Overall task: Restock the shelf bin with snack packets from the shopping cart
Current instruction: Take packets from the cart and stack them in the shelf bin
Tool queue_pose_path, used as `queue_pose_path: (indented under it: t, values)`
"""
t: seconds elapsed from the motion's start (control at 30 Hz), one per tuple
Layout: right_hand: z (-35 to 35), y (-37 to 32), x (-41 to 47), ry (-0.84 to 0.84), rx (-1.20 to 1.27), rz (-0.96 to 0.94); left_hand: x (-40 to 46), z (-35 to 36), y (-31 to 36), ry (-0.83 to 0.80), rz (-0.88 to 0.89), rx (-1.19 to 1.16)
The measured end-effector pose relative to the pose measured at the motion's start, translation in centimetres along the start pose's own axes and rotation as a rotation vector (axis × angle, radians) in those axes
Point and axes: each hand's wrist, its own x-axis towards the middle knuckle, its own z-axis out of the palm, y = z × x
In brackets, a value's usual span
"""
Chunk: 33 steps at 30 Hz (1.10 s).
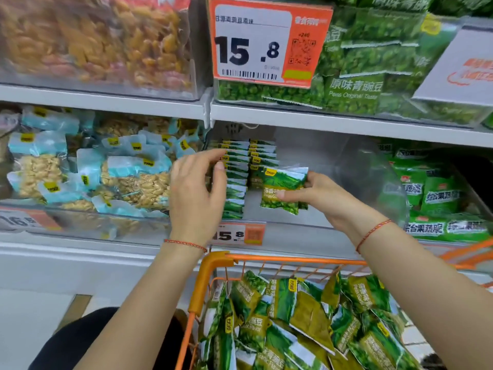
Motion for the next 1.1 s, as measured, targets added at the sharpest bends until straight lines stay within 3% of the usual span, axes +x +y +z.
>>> queue_pose_path:
  t: [0.3, 0.47, 0.67, 0.83, 1.1]
  values:
    - [1.7, 1.0, 5.6, -0.039, 0.008, 0.125, 0.7, 1.2, -2.2, 0.077, -0.031, -0.029]
    - [3.2, 2.4, 6.2, 0.016, -0.261, 0.171, 0.5, 1.1, -2.3, 0.071, -0.027, -0.014]
    - [2.8, 2.4, 5.7, 0.059, -0.355, 0.203, 0.5, 1.2, -2.4, 0.069, -0.010, 0.008]
    - [3.5, 2.2, 5.9, 0.027, -0.661, 0.165, 0.4, 1.3, -2.3, 0.055, -0.005, 0.035]
    - [3.8, 2.1, 6.0, -0.018, -0.621, 0.276, 0.3, 1.4, -2.4, 0.048, -0.020, 0.038]
